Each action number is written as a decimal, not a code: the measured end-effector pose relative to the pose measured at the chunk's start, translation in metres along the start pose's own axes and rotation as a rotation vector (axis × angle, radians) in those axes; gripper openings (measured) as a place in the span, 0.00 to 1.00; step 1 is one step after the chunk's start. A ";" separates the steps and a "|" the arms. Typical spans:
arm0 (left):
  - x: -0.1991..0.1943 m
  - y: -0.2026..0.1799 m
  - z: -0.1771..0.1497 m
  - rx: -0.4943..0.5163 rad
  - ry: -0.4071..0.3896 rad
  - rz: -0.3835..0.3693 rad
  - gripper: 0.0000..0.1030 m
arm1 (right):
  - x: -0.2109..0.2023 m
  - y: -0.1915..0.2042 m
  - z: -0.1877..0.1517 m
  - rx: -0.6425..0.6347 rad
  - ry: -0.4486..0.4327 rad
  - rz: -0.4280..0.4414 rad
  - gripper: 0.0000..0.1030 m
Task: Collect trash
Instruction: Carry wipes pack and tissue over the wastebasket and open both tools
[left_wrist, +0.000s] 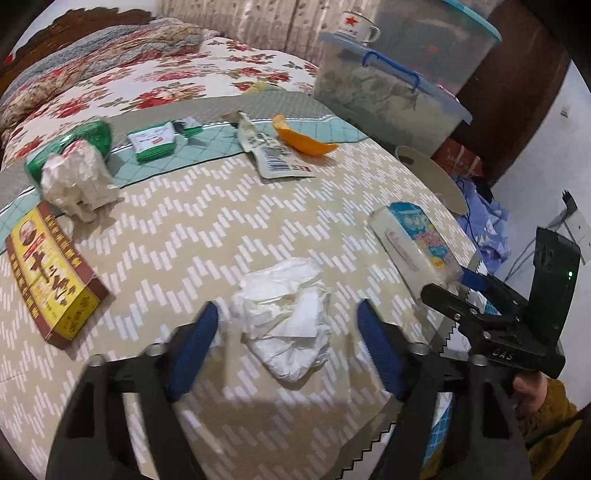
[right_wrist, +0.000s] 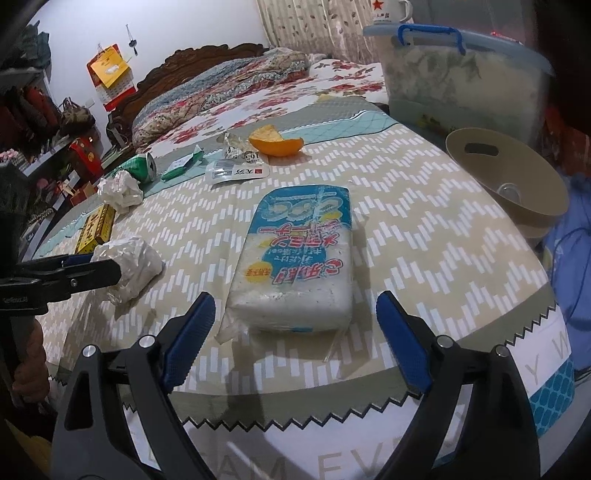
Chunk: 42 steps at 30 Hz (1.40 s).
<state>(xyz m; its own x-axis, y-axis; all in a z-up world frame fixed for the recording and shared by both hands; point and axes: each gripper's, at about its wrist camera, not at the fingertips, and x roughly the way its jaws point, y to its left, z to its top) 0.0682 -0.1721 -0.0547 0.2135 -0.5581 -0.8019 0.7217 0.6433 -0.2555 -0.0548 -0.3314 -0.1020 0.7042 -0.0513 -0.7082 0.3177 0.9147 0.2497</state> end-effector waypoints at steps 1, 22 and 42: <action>0.004 -0.003 0.000 0.014 0.021 -0.005 0.38 | 0.000 0.001 0.000 -0.012 0.003 0.003 0.58; 0.101 -0.159 0.154 0.228 0.070 -0.273 0.38 | -0.039 -0.157 0.037 0.306 -0.165 -0.144 0.57; 0.183 -0.220 0.206 0.202 0.056 -0.236 0.75 | -0.026 -0.228 0.074 0.381 -0.239 -0.218 0.75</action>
<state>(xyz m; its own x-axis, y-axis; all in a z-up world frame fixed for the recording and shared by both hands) 0.0837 -0.5239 -0.0337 -0.0079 -0.6459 -0.7634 0.8646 0.3792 -0.3298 -0.0990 -0.5684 -0.0917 0.7073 -0.3563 -0.6105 0.6515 0.6636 0.3676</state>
